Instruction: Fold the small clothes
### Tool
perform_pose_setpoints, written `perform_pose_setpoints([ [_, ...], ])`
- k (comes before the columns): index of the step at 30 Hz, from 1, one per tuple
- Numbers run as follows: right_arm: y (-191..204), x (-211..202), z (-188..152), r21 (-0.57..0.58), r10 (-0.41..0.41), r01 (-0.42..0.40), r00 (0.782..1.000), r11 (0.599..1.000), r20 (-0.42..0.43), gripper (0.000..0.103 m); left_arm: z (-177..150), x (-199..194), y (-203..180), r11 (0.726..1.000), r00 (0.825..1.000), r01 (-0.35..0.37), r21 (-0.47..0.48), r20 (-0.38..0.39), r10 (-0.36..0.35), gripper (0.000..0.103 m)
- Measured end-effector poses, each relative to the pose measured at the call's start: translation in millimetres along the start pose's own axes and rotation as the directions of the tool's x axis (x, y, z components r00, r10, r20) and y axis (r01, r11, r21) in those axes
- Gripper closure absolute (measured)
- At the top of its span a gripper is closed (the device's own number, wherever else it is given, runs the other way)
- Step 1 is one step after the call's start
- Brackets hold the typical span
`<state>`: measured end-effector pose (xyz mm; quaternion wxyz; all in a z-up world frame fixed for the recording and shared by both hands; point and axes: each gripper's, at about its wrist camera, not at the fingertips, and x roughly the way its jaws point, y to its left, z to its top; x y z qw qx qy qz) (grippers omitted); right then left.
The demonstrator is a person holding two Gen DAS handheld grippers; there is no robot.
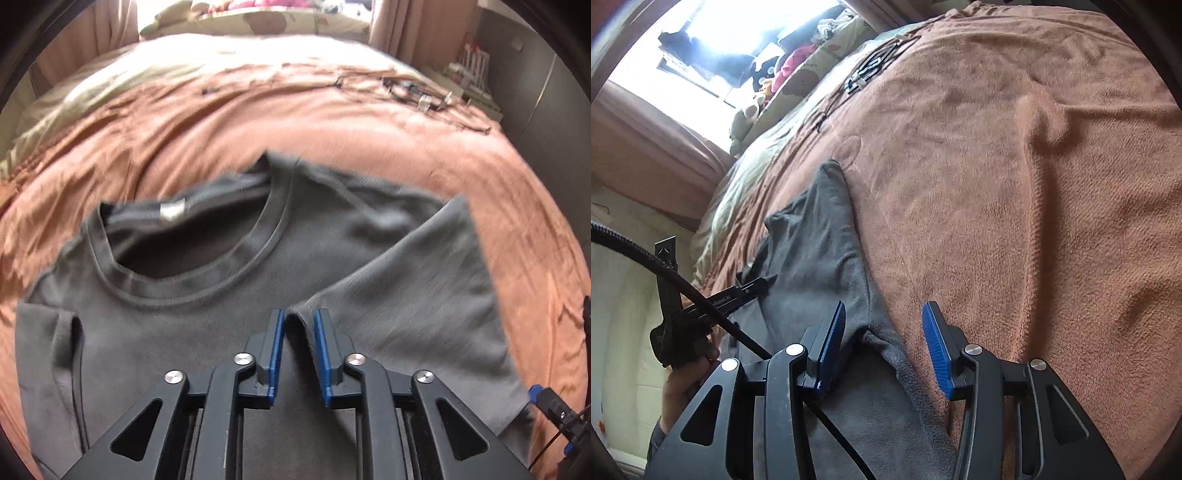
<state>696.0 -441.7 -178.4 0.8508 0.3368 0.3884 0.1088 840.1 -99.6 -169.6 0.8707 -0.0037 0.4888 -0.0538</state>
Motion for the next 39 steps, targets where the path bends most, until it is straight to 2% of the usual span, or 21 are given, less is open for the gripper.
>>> perform_pose_setpoints([
  [4,6,7,-6,-0.034,0.023,-0.024,0.999,0.999,-0.023,0.062,4,-4,-23,0.997,0.999,0.046,0.057,0.009,-0.046,0.079],
  [6,10,13,-9,-0.066,0.002,-0.004,0.999,0.998,-0.036,0.062,5,-2,-34,0.994,0.998,0.065,0.083,0.004,-0.066,0.079],
  [9,9,21,-11,-0.082,-0.031,0.027,0.998,0.996,-0.051,0.063,6,5,-49,0.986,0.991,0.132,0.099,-0.014,-0.132,0.079],
  [10,8,22,-10,-0.080,-0.044,0.040,0.998,0.996,-0.055,0.076,7,7,-53,0.983,0.989,0.151,0.101,-0.019,-0.149,0.079],
  [12,3,24,-9,-0.082,-0.088,0.082,0.994,0.993,-0.066,0.092,8,13,-60,0.978,0.984,0.177,0.112,-0.028,-0.175,0.079],
  [17,2,22,-7,-0.063,-0.074,0.070,0.995,0.996,-0.068,0.093,10,30,-81,0.969,0.978,0.205,0.137,-0.056,-0.199,0.079],
  [21,-7,17,-4,-0.021,-0.054,0.053,0.996,0.998,-0.066,0.095,18,43,-97,0.965,0.975,0.220,0.143,-0.042,-0.216,0.079],
  [25,-17,7,-3,0.002,-0.065,0.065,0.997,0.998,-0.048,0.097,27,54,-105,0.958,0.966,0.257,0.131,-0.025,-0.255,0.080],
  [28,-25,3,-3,0.051,-0.042,0.044,0.998,0.998,-0.041,0.097,32,60,-111,0.949,0.959,0.284,0.136,-0.014,-0.284,0.080],
  [35,-22,-5,-9,0.061,-0.048,0.050,0.998,0.997,-0.027,0.097,48,72,-129,0.939,0.949,0.310,0.152,0.006,-0.315,0.080],
  [39,-23,-8,-10,0.071,-0.038,0.039,0.999,0.997,-0.015,0.097,53,78,-141,0.944,0.960,0.277,0.180,-0.002,-0.282,0.080],
])
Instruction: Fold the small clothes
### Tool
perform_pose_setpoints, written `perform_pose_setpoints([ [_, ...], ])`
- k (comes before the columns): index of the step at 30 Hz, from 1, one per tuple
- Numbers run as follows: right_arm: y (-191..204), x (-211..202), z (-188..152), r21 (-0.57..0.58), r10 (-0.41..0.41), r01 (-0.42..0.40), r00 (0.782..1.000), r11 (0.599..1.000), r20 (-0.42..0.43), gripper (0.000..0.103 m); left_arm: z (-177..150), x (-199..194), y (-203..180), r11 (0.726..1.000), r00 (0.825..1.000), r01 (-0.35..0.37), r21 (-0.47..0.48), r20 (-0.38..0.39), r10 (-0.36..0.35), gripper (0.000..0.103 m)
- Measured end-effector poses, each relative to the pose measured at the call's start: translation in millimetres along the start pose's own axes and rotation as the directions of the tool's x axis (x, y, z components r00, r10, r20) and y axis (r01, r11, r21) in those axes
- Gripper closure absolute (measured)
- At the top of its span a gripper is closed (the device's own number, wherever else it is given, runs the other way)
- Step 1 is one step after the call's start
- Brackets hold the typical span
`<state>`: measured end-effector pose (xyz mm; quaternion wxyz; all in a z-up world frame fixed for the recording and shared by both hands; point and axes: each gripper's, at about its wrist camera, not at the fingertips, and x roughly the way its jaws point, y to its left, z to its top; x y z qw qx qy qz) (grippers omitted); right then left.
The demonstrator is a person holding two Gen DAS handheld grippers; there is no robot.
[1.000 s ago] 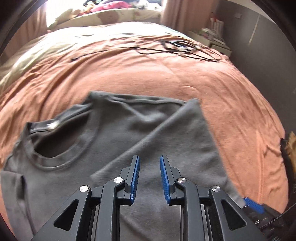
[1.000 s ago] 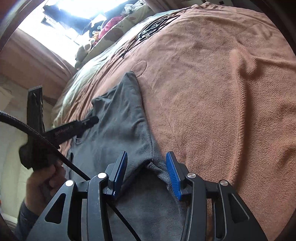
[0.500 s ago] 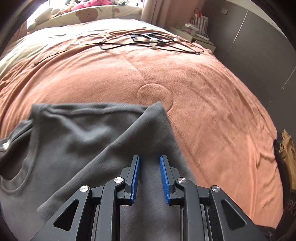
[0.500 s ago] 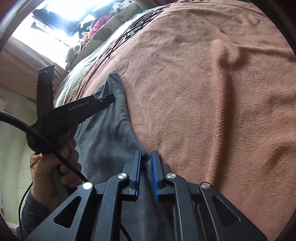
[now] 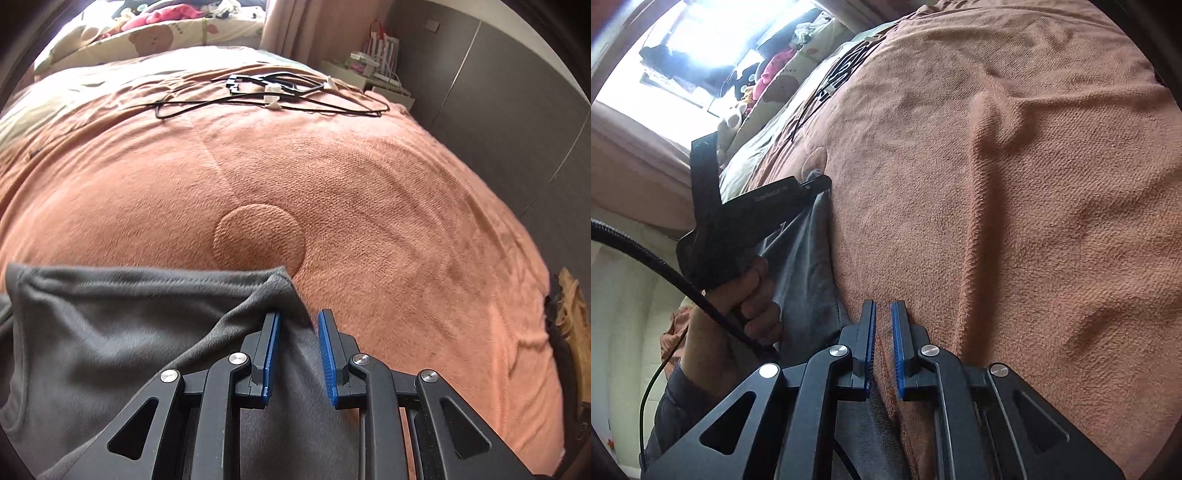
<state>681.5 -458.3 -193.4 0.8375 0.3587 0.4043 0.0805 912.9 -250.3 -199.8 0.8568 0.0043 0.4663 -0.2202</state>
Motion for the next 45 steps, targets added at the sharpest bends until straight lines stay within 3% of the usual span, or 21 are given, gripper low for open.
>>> perform_pose_setpoints([
  [8,21,7,-8,-0.080,0.042,-0.043,0.999,0.996,-0.022,0.096,-7,-30,9,1.000,1.000,-0.007,-0.011,0.000,0.007,0.080],
  [11,26,12,-9,-0.114,0.019,-0.022,0.999,0.993,-0.031,0.096,-18,-48,21,0.999,1.000,-0.029,-0.014,-0.008,0.029,0.080],
  [15,26,25,-12,-0.154,-0.088,0.079,0.994,0.985,-0.057,0.093,-34,-74,41,0.997,0.998,-0.059,-0.044,-0.015,0.058,0.080],
  [21,33,13,-7,-0.130,-0.097,0.092,0.995,0.987,-0.033,0.092,-59,-122,70,0.991,0.993,-0.114,-0.074,-0.010,0.114,0.080],
  [23,34,6,-9,-0.122,-0.078,0.074,0.997,0.990,-0.027,0.084,-67,-140,79,0.987,0.991,-0.135,-0.087,-0.013,0.134,0.080],
  [25,41,-2,-14,-0.134,-0.074,0.072,0.997,0.988,-0.008,0.056,-76,-163,88,0.983,0.989,-0.151,-0.105,-0.011,0.150,0.080],
  [27,51,-13,-20,-0.162,-0.064,0.066,0.998,0.985,0.017,0.044,-84,-180,94,0.979,0.987,-0.163,-0.119,-0.009,0.163,0.078],
  [28,53,-15,-25,-0.178,-0.059,0.062,0.998,0.982,0.021,0.044,-89,-192,97,0.977,0.985,-0.171,-0.127,-0.007,0.171,0.077],
  [30,62,-24,-34,-0.215,-0.051,0.056,0.998,0.975,0.032,0.040,-100,-216,103,0.973,0.983,-0.184,-0.142,0.000,0.186,0.063],
  [33,65,-38,-48,-0.259,-0.070,0.083,0.996,0.962,0.061,0.025,-124,-258,110,0.961,0.976,-0.209,-0.183,0.029,0.218,0.042],
  [38,68,-68,-58,-0.319,-0.099,0.130,0.989,0.939,0.111,0.019,-165,-317,117,0.947,0.970,-0.218,-0.237,0.051,0.236,0.038],
  [41,68,-90,-67,-0.333,-0.179,0.223,0.971,0.916,0.157,0.014,-194,-354,120,0.939,0.969,-0.209,-0.272,0.071,0.236,0.027],
  [45,69,-113,-87,-0.354,-0.221,0.273,0.958,0.894,0.181,0.014,-223,-393,121,0.933,0.962,-0.211,-0.291,0.109,0.251,0.018],
])
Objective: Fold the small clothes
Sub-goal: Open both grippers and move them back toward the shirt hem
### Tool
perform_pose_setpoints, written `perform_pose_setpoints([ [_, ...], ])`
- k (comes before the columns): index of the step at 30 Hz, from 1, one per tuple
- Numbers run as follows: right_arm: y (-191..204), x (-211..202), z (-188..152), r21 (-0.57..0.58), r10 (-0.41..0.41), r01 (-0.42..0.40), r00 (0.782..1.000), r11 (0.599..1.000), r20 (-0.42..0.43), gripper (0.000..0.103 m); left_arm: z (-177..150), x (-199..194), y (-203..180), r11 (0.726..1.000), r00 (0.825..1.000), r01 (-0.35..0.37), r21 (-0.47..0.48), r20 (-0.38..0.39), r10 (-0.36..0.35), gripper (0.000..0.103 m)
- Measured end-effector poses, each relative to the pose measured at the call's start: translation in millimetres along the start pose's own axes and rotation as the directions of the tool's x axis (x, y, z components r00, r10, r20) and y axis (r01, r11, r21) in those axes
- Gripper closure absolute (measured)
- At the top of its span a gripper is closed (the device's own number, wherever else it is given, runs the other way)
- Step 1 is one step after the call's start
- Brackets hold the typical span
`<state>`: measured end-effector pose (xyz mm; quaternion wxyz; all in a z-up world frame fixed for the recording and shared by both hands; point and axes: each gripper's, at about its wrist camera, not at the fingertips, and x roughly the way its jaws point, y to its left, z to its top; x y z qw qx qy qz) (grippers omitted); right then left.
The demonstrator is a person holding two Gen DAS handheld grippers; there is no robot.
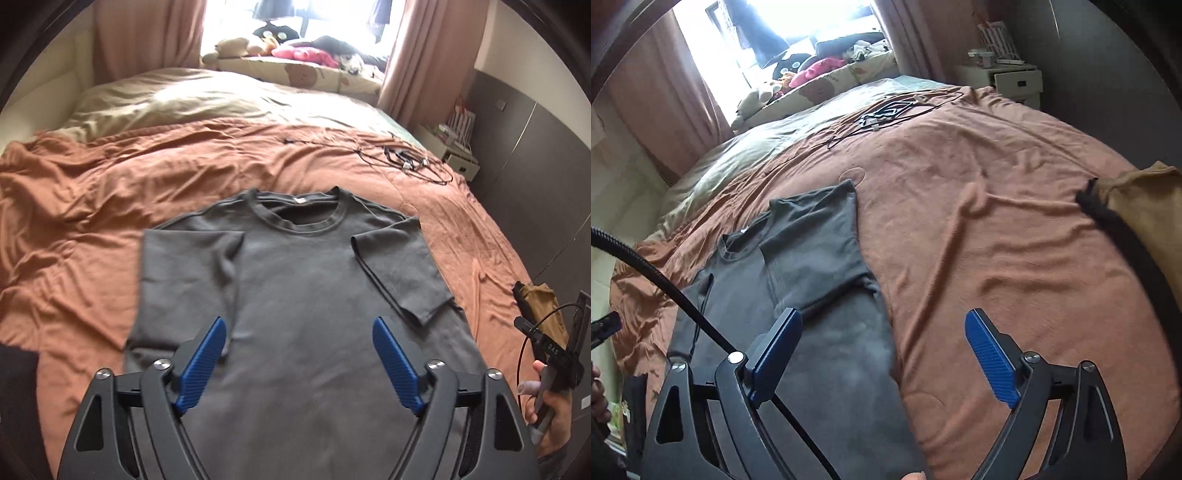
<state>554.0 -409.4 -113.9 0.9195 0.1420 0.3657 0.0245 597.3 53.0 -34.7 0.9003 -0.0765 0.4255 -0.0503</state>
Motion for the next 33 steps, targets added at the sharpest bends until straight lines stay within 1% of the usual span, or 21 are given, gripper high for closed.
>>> perform_pose_setpoints([
  [5,16,-44,-16,-0.065,-0.041,0.044,0.998,0.997,0.040,0.013,-26,-41,16,1.000,0.999,-0.006,-0.013,0.036,0.006,0.017],
  [9,31,-75,-29,-0.105,-0.046,0.052,0.997,0.993,0.058,0.013,-48,-69,22,1.000,0.998,-0.006,-0.008,0.065,0.006,0.016],
  [12,36,-95,-41,-0.122,-0.054,0.064,0.995,0.990,0.083,0.013,-62,-83,23,1.000,0.997,0.012,0.005,0.074,-0.013,0.016],
  [16,37,-112,-54,-0.138,-0.044,0.055,0.996,0.989,0.080,0.013,-84,-103,25,1.000,0.996,0.021,0.018,0.087,-0.022,0.016],
  [20,38,-131,-67,-0.178,-0.047,0.062,0.995,0.982,0.086,0.013,-109,-122,35,0.999,0.994,0.042,0.007,0.101,-0.042,0.016],
  [22,38,-140,-75,-0.196,-0.056,0.074,0.994,0.978,0.098,0.013,-119,-128,39,0.999,0.994,0.036,0.004,0.106,-0.036,0.016],
  [29,32,-165,-100,-0.236,-0.053,0.077,0.993,0.969,0.106,0.013,-161,-153,56,1.000,0.993,0.019,-0.014,0.117,-0.017,0.016],
  [31,30,-171,-105,-0.245,-0.052,0.077,0.993,0.966,0.110,0.013,-174,-160,61,1.000,0.993,-0.001,-0.018,0.121,0.004,0.016],
  [33,27,-176,-111,-0.250,-0.035,0.061,0.994,0.966,0.107,0.013,-184,-164,66,1.000,0.992,-0.009,-0.023,0.122,0.012,0.016],
])
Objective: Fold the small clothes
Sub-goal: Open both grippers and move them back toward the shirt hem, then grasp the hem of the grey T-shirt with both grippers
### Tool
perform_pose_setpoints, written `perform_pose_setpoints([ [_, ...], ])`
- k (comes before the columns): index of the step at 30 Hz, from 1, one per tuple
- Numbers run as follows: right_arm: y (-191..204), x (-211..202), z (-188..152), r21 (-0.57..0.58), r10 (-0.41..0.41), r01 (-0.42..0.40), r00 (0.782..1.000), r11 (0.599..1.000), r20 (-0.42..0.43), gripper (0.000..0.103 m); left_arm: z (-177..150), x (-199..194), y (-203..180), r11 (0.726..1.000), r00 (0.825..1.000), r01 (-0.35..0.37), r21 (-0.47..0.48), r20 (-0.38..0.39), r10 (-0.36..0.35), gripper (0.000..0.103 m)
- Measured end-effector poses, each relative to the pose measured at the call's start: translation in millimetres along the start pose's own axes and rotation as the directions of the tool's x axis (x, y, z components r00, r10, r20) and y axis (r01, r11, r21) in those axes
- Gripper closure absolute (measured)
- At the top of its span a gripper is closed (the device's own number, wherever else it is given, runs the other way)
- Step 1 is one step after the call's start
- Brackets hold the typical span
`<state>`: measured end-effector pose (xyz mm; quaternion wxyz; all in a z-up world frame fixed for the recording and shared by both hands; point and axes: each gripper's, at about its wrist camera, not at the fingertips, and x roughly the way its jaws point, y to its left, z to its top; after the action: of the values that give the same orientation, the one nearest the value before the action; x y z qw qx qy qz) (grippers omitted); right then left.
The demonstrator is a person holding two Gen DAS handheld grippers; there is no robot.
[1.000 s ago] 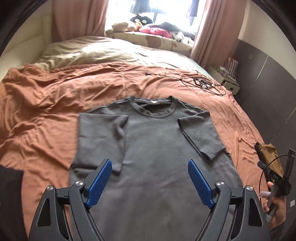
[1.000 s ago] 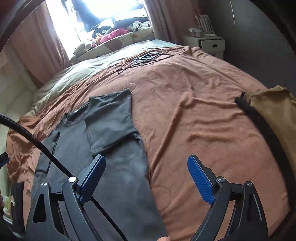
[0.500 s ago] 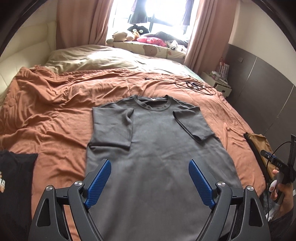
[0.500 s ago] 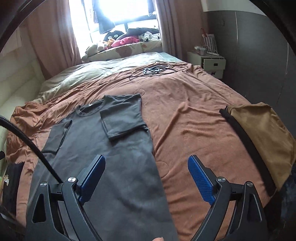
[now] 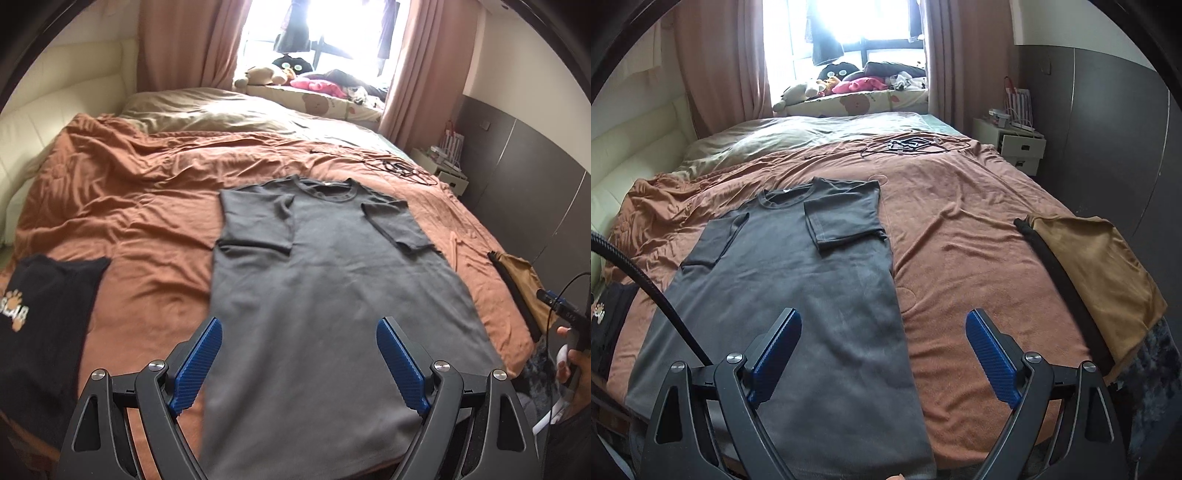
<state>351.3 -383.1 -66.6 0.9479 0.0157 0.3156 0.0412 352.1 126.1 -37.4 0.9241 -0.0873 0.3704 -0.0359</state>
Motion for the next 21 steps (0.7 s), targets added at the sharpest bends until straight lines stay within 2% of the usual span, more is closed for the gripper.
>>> perform_pose_setpoints([
  [7,-14,-7,-22,-0.007,0.040,-0.040,0.999,0.999,-0.019,0.013,-43,-9,25,0.999,1.000,-0.024,-0.040,-0.010,0.023,0.016],
  [10,-20,-9,-32,-0.021,0.013,-0.013,1.000,1.000,-0.024,0.013,-62,-7,36,0.997,0.999,-0.022,-0.070,-0.032,0.020,0.020],
  [21,-37,-2,-69,-0.030,-0.004,0.002,0.997,1.000,-0.078,0.013,-121,13,74,0.984,0.993,-0.037,-0.176,-0.116,0.017,0.051],
])
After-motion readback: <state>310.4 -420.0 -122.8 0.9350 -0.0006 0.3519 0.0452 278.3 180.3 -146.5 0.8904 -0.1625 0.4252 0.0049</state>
